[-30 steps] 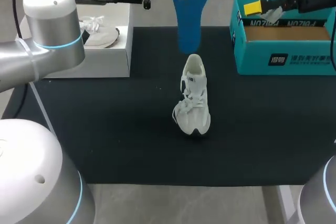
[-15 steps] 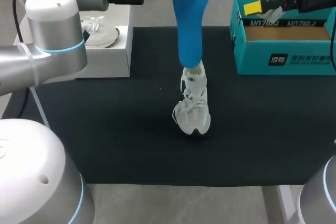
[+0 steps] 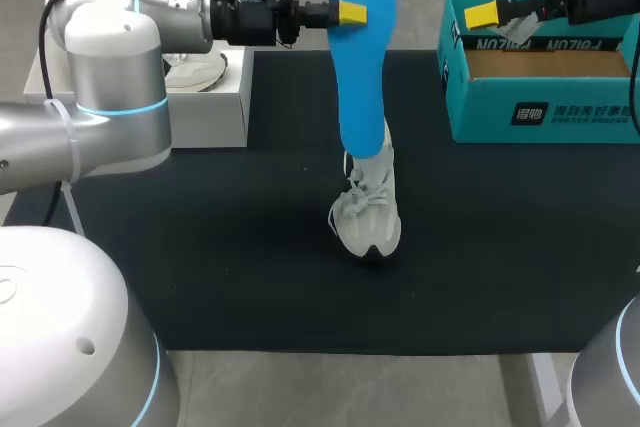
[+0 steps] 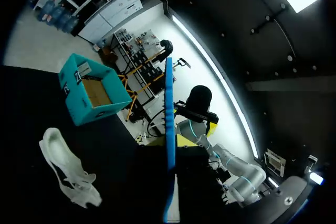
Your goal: Take the shoe out of the shoebox, open the shoe tongue, remove and reinsert the insole, then place the shoe into the shoebox
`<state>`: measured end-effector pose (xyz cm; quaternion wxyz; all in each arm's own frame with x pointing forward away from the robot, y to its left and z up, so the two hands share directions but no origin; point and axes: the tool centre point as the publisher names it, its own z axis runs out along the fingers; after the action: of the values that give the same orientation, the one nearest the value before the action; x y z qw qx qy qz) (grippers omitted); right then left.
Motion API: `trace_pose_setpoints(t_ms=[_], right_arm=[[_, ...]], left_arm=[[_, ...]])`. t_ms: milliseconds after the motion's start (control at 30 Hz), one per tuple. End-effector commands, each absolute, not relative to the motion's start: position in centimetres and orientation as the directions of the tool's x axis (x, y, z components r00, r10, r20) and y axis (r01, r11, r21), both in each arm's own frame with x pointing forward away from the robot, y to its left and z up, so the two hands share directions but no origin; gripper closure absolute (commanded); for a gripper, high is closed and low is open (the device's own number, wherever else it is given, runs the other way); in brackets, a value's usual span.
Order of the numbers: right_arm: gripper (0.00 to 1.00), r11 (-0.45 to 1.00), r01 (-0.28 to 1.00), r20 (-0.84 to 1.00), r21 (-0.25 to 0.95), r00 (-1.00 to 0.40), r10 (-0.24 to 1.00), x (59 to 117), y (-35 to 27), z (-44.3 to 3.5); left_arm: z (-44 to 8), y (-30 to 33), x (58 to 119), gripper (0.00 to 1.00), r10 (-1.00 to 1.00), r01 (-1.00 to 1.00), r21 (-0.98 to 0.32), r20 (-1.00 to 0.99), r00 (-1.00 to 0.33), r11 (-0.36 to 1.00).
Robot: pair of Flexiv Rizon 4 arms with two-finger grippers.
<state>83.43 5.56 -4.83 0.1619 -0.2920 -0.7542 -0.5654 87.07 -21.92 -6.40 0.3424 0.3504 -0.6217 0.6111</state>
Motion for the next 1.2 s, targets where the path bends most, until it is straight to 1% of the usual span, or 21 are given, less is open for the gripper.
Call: trace_pose_setpoints(t_ms=[33,467,600,667,900,933,1100,1200], right_arm=[[0.0,0.189,0.623,0.574,0.759,-0.777,0.258,83.4,5.6,-4.9],[0.0,0.189,0.623,0.574,0.759,-0.777,0.258,83.4,5.6,-4.9],[0.0,0.189,0.623,0.574,0.759,-0.777,0.258,83.4,5.6,-4.9],[0.0,0.189,0.623,0.574,0.759,-0.777,0.258,83.4,5.6,-4.9],[0.0,0.189,0.623,0.574,0.759,-0.777,0.258,83.4,5.6,-4.9],[0.0,0.18,0.631,0.581,0.755,-0.77,0.264,83.4,5.7,-4.5],[0.0,0.207,0.7,0.602,0.683,-0.701,0.383,83.1,6.3,-2.5],[0.0,0.254,0.747,0.594,0.614,-0.65,0.474,82.9,6.8,-1.2]], left_arm=[[-6.2,-22.0,86.9,1.0,-0.053,-0.998,-0.063,0.997,-0.062,-0.023],[-6.2,-22.0,86.9,1.0,-0.053,-0.998,-0.063,0.997,-0.062,-0.023],[-7.9,-22.3,87.5,1.0,-0.006,-0.992,-0.11,0.994,-0.11,-0.065],[-8.4,-22.3,87.8,1.0,0.021,-0.992,-0.1,0.995,-0.102,-0.071],[-9.9,-22.9,88.7,1.0,0.024,-0.994,-0.078,0.997,-0.08,-0.071],[-10.0,-23.0,88.8,1.0,0.022,-0.995,-0.076,0.997,-0.078,-0.07],[-9.9,-23.5,89.1,1.0,0.007,-0.997,-0.05,0.999,-0.05,-0.052],[-10.0,-23.7,89.2,1.0,-0.008,-0.998,-0.045,0.999,-0.045,-0.054]])
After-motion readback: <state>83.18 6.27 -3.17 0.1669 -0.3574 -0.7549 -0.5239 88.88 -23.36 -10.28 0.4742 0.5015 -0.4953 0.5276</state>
